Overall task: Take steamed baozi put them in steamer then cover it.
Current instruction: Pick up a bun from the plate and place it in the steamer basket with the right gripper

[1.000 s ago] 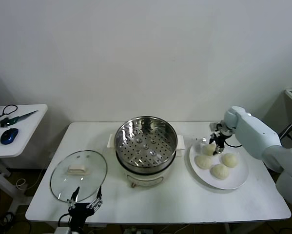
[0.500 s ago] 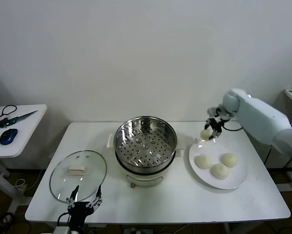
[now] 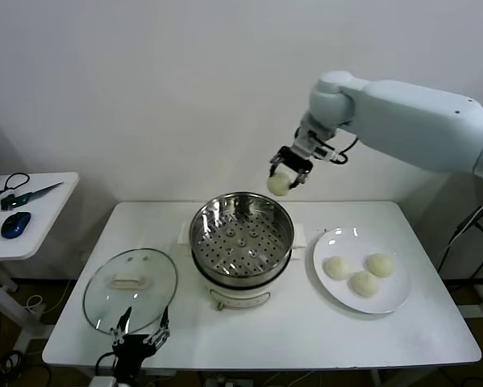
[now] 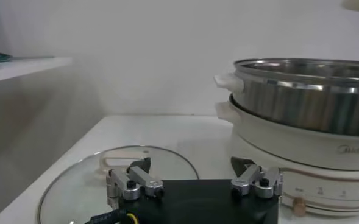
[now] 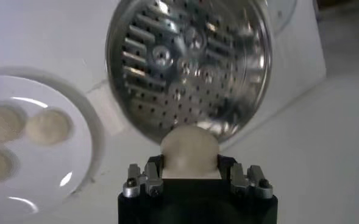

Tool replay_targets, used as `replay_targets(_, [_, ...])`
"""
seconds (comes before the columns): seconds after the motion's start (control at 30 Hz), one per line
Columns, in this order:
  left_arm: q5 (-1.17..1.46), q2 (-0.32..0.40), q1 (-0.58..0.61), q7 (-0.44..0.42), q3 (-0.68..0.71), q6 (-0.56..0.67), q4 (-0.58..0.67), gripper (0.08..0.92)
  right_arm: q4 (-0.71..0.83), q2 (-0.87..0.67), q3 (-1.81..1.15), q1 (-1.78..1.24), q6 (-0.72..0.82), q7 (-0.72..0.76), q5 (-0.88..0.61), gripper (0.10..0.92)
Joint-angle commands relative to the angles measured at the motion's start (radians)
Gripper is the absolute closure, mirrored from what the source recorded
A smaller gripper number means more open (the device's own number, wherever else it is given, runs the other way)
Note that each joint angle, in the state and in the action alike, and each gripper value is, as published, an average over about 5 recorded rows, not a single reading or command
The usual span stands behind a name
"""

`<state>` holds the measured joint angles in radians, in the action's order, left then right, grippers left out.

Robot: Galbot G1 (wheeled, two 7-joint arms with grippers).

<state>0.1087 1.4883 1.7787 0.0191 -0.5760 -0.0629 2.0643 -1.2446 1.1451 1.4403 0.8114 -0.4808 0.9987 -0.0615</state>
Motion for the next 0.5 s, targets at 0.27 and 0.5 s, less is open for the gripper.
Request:
replay_targets(0.27, [-0.001, -0.002, 0.008, 0.003, -0.001, 0.011, 0.0, 0.177, 0.203, 0.153, -0.085, -0.26, -0.209, -0.134, 0.343, 0.423])
replay_targets(0.5, [-0.002, -0.002, 0.003, 0.003, 0.001, 0.011, -0.006, 0.177, 0.333, 0.19, -0.15, -0.349, -0.244, -0.153, 0.401, 0.419])
